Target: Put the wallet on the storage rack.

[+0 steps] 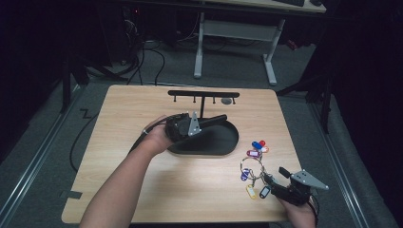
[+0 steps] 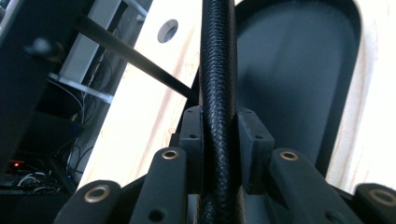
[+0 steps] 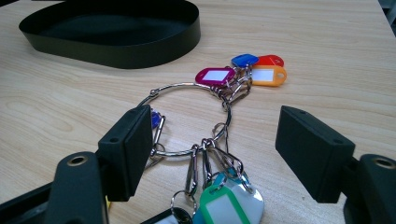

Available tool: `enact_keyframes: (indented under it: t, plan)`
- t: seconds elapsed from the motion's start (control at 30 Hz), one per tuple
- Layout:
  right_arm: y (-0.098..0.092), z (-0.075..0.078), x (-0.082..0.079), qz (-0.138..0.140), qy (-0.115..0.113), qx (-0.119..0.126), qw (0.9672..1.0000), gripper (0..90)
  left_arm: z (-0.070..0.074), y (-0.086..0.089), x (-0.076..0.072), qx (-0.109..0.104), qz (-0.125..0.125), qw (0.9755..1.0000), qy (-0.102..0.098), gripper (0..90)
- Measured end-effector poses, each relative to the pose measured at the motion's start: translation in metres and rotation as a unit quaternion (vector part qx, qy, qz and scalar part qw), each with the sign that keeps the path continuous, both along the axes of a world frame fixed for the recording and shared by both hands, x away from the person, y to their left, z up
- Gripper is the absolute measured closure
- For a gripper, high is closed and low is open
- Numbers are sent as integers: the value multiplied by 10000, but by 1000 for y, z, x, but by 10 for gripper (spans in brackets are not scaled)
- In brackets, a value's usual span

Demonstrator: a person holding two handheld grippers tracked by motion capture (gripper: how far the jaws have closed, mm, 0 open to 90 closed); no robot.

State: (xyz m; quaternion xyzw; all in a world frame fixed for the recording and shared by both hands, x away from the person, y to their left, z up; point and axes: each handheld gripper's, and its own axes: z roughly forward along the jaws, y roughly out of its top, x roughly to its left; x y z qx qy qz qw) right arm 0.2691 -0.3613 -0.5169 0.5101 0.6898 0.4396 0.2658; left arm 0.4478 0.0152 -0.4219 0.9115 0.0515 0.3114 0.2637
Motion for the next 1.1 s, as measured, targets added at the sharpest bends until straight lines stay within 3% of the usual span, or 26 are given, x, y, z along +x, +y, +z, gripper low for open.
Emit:
enact_keyframes:
  t: [0.17, 0.73, 0.97, 1.1]
  plan:
    - [1, 0, -1, 12, 33, -28, 10000, 279, -10, -3, 5, 138, -10, 9999, -46, 750]
    - [-1, -2, -3, -9, 80, -15, 10000, 279, -28, -2, 18, 109, -148, 9998, 77, 746]
    - [1, -3, -2, 16, 86, -59, 9999, 279, -40, 1, 16, 481, -143, 9987, 99, 733]
    - [1, -3, -2, 19, 92, -61, 9999, 279, -43, 6, 17, 345, -133, 9992, 130, 728]
